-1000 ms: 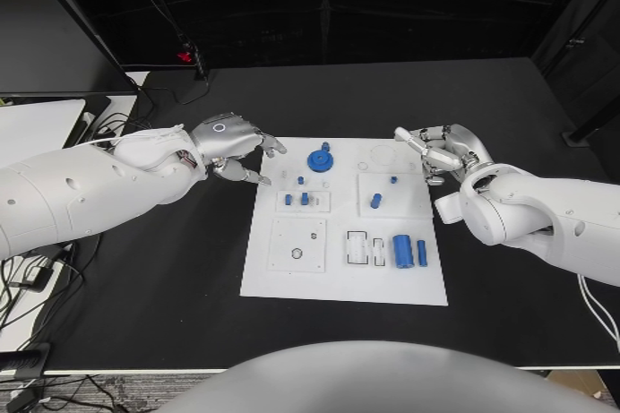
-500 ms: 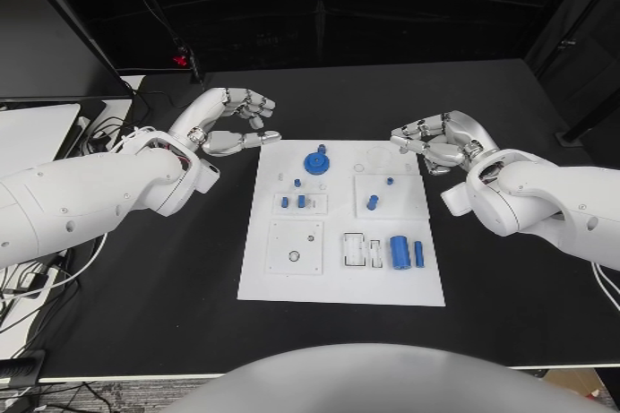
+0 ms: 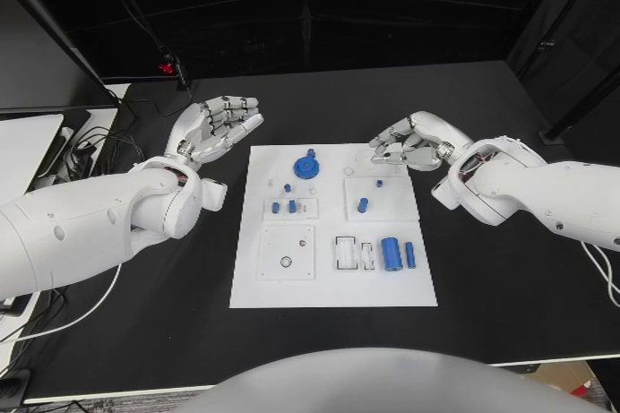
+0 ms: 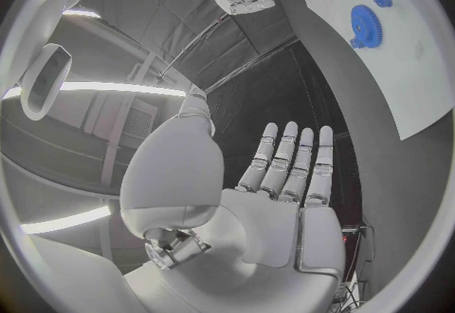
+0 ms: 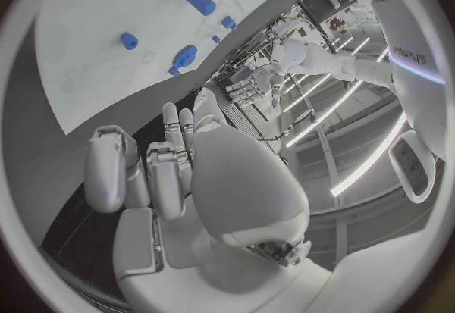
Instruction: Assemble the parts on the task board
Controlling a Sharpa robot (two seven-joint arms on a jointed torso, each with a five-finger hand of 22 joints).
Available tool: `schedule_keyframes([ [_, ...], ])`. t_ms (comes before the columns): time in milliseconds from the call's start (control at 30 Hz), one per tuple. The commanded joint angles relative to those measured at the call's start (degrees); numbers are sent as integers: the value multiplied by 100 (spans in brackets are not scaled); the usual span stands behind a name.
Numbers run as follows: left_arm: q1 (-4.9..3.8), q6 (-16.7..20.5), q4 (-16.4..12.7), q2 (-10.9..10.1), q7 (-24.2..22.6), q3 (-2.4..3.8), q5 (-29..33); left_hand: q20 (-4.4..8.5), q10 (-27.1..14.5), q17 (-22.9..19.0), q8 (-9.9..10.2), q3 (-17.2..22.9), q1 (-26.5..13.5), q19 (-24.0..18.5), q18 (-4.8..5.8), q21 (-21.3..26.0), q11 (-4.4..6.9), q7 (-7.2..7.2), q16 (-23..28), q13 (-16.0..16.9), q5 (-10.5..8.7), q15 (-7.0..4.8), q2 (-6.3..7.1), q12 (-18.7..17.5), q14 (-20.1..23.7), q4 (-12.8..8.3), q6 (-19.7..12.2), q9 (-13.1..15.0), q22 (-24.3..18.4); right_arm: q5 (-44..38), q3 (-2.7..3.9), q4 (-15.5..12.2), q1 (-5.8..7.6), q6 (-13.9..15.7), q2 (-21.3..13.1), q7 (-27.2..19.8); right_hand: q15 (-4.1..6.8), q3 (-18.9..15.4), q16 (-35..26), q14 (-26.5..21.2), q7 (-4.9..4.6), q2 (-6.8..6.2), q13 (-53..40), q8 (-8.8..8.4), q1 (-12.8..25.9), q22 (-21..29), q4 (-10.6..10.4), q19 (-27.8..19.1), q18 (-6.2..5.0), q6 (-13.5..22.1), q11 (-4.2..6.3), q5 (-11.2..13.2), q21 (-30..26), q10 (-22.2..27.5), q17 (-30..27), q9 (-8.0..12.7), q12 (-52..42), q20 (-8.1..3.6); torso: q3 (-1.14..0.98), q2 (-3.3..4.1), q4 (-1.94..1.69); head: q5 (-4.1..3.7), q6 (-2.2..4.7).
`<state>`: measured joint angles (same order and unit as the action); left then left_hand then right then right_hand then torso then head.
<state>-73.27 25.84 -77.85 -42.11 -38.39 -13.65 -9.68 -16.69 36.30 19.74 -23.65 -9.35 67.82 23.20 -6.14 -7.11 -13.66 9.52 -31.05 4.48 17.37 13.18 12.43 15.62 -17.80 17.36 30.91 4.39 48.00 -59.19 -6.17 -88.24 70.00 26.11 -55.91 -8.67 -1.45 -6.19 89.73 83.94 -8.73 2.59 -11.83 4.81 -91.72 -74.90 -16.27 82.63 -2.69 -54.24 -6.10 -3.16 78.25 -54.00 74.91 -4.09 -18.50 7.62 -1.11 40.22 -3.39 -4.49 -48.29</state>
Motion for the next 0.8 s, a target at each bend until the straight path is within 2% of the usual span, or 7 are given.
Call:
schedule_keyframes([
  [33,32,-199,-78,13,-1073,5,630,0,-134,-31,-62,-41,-44,-104,98,95,-14,653,-75,17,-12,9,25,86,157,-4,-109,13,-193,-1442,1,35,10,-228,29,279,-63,43,27,606,69,-26,104,-32,-94,-963,8,12,-53,-19,-35,39,-47,48,1509,3,81,47,-1,-6,-1,-50,4],
  [367,100,-252,-195,3,-1144,5,684,4,-340,-74,-235,-5,-31,-99,132,222,-41,677,-282,67,-45,46,-16,331,329,-5,-282,39,-432,-2503,-1,93,-22,-470,130,674,-84,46,23,605,107,-94,248,-45,-164,-961,-2,13,-51,-35,-54,45,-52,58,1502,7,190,65,-5,-8,11,-73,36],
  [600,113,-270,-200,-1,-1128,5,688,6,-429,-102,-314,33,-24,-80,132,264,-51,686,-373,85,-72,66,-62,443,393,-6,-356,48,-496,-2825,-1,111,-37,-492,178,878,-83,44,17,602,113,-104,267,-51,-164,-959,-8,11,-52,-31,-53,45,-57,52,1488,9,203,66,3,-4,7,-90,49],
  [800,117,-283,-200,-4,-1118,5,688,5,-503,-133,-388,75,-27,-65,130,294,-59,692,-449,99,-103,76,-115,546,452,-7,-414,56,-551,-2893,-1,121,-43,-531,196,992,-86,43,8,598,111,-111,292,-59,-153,-952,-20,4,-56,-23,-60,46,-72,44,1470,12,220,67,1,-2,7,-81,48],
])
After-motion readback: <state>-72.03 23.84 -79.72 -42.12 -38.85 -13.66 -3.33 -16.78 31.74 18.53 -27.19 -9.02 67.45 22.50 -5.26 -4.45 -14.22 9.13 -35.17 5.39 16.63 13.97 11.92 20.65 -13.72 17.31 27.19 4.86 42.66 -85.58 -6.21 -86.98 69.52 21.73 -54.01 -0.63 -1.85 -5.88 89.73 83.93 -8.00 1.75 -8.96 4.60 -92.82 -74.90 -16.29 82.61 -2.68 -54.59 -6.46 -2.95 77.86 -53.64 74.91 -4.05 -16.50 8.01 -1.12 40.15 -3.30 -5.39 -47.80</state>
